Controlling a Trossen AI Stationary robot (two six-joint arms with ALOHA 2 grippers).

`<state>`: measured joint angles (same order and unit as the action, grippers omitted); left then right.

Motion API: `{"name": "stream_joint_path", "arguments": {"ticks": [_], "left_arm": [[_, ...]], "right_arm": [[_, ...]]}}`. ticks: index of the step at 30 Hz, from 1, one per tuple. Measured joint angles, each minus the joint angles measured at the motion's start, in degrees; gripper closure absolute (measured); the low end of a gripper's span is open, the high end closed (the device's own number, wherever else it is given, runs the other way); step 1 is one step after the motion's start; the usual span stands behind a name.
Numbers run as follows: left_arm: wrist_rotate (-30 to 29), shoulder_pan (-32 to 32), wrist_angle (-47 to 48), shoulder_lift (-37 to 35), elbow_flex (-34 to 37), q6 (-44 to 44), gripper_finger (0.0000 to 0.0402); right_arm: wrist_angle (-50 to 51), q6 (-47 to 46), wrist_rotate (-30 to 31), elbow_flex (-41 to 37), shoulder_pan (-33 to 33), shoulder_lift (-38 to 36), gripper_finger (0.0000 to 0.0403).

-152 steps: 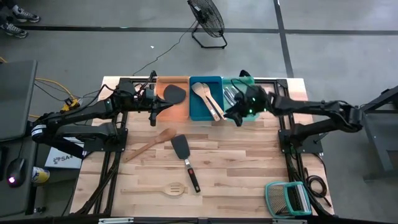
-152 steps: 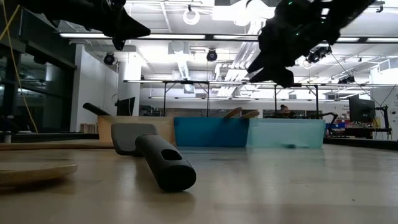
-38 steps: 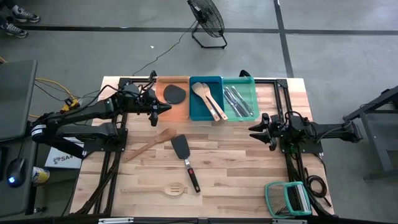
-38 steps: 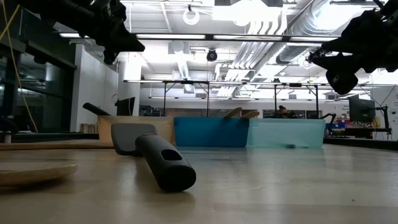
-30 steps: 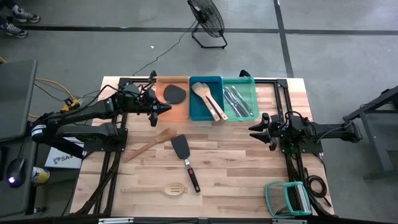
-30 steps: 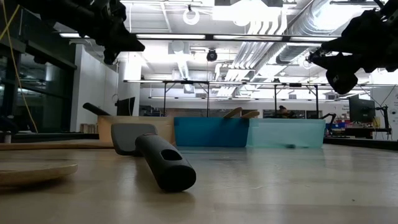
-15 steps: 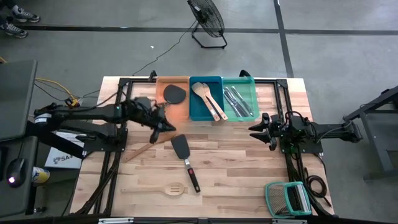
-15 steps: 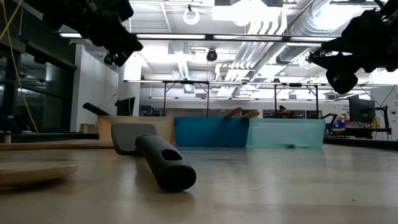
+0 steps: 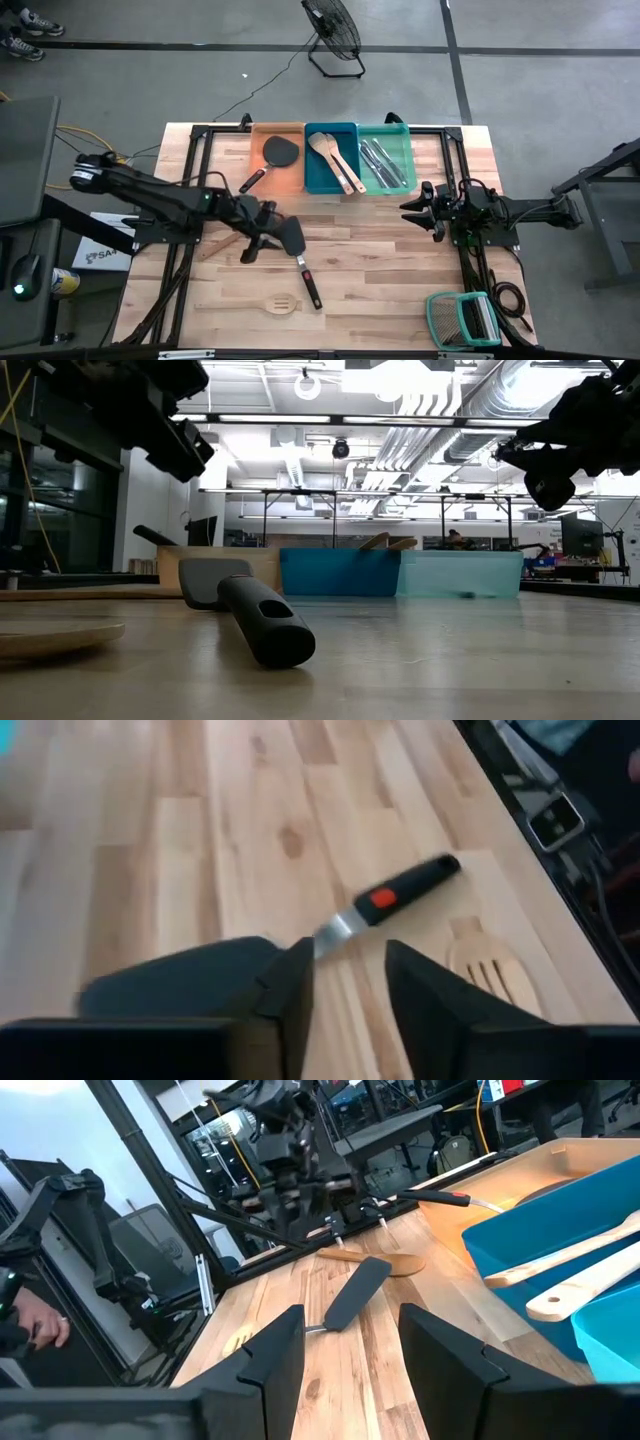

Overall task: Pick & Place Kitchen Items
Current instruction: Put the black silicone spatula into the blue bin

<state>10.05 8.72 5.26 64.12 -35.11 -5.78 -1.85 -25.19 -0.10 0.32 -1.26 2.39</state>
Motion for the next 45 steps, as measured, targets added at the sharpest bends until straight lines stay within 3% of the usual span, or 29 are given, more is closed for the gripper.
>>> {"name": "stream_joint_path", "arguments": {"ticks": [4, 10, 16, 20, 29, 34, 45], "left_arm": [[-0.3, 3.2, -4.0, 2.4, -0.1, 2.6, 0.0249], [-0.8, 6.3, -5.3, 7.4, -3.3, 7.2, 0.0243], [-0.6, 8.9, -5.3, 10.5, -6.3, -0.9, 0.0243], [0.1, 12.9, -4.4, 10.7, -6.3, 8.2, 0.0243], [-11.9, 20.3, -5.7, 11.3, -6.3, 17.4, 0.0242], [-13.4, 20.6, -4.8, 12.7, -6.8, 18.2, 0.0233], [-10.2, 20.5, -1.0, 26.4, -20.7, 27.4, 0.0154]], "right_arm": [[0.0, 0.0, 0.0, 0.0, 0.0, 0.0, 0.0247], [0.0, 0.0, 0.0, 0.0, 0.0, 0.0, 0.0247], [0.0, 0.0, 0.0, 0.0, 0.0, 0.0, 0.0247], [0.0, 0.0, 0.0, 0.0, 0.0, 0.0, 0.0247], [0.0, 0.0, 0.0, 0.0, 0.0, 0.0, 0.0247], [0.0, 0.0, 0.0, 0.0, 0.0, 0.0, 0.0247], [0.0, 0.0, -0.1, 0.0, 0.0, 0.0, 0.0247]]}}
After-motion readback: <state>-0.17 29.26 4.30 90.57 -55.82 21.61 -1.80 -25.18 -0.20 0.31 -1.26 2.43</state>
